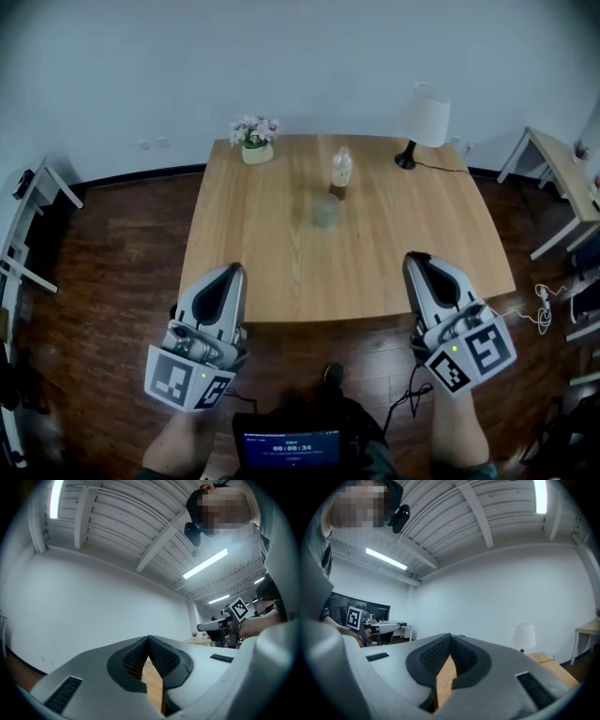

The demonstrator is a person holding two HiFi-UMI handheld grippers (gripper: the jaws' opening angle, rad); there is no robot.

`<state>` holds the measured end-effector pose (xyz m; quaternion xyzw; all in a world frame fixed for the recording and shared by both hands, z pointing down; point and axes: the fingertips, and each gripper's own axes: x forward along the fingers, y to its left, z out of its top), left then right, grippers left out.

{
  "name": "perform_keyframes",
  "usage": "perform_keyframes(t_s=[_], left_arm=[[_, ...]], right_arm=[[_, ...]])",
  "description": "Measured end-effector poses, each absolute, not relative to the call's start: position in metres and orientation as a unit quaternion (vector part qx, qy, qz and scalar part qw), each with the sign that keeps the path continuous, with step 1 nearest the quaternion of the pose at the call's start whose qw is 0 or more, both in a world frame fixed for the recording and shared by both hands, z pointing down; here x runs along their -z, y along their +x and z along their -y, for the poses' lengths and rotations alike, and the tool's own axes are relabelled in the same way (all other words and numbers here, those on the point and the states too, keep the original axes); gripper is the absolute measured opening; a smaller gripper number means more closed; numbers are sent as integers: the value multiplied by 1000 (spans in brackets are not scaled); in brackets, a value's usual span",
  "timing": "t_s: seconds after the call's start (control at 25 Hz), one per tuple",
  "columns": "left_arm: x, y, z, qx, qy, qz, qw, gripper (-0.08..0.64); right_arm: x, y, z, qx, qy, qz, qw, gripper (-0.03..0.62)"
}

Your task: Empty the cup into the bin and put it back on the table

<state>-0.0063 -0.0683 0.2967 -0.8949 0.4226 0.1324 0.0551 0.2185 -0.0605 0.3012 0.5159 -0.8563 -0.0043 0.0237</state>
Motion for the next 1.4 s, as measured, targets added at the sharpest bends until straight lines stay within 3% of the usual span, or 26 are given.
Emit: perform_keyframes(t_s=[1.4], left_arm=[[-280, 34, 0, -122, -890, -433, 79, 0]], right_arm=[[-309, 264, 0, -25, 500, 865, 9, 0]])
